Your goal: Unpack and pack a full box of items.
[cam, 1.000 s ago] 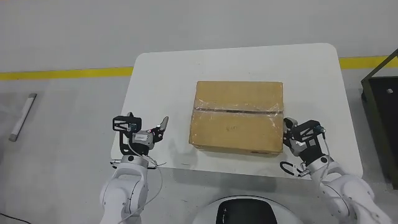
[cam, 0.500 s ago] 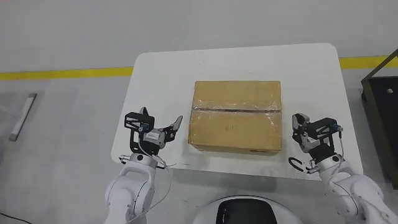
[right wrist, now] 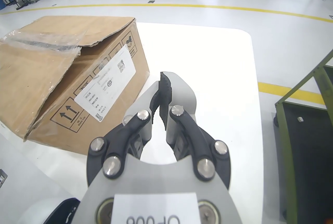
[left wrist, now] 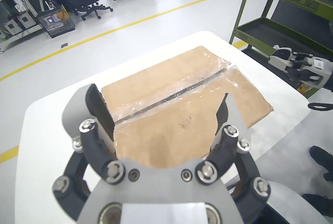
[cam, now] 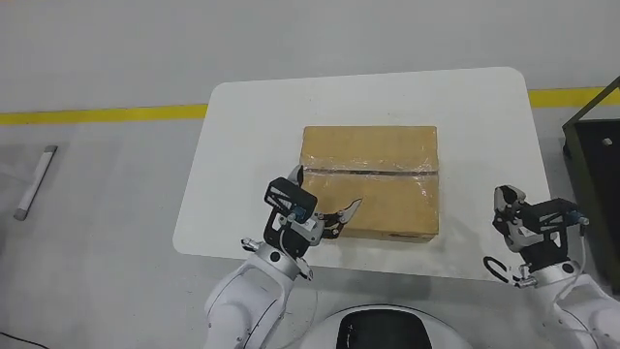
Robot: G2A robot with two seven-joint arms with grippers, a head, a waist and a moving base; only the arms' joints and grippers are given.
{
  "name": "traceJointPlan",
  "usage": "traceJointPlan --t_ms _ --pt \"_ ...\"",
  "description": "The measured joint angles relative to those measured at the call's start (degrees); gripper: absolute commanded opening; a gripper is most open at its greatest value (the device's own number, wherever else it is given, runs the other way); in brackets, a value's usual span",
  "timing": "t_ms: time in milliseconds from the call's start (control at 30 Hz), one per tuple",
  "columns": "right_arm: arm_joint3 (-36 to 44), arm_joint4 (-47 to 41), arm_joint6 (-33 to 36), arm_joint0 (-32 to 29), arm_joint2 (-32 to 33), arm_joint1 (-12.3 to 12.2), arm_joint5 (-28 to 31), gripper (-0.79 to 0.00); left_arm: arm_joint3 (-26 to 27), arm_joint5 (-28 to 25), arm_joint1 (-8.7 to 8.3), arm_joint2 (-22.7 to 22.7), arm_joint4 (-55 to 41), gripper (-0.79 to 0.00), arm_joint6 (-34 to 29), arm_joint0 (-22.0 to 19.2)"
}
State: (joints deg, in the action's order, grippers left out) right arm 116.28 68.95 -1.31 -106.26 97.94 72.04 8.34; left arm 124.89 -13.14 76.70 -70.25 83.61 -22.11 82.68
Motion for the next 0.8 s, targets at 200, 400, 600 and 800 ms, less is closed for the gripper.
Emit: traceJointPlan --t_ms 200,400,600,800 --pt "1.04 -1.3 -1.59 -2.53 1.56 0.06 0.19 -0.785 0.0 0.0 -0.01 -0.03 0.04 0.0 0.02 0.0" --pt "1.09 -1.77 -1.9 -2.61 2.06 0.01 1.85 -0.785 -0.12 0.8 0.06 -0.08 -0.81 0.0 0.76 -0.16" --pt "1.02 -1.4 -1.82 -1.68 2.4 -0.11 3.34 -0.785 -2.73 -0.43 0.67 5.66 1.56 0.0 0.42 -6.51" --pt "0.75 -1.76 -1.71 -1.38 3.52 -0.18 3.77 -0.785 -9.6 1.13 2.5 15.51 2.45 0.0 -3.89 -15.85"
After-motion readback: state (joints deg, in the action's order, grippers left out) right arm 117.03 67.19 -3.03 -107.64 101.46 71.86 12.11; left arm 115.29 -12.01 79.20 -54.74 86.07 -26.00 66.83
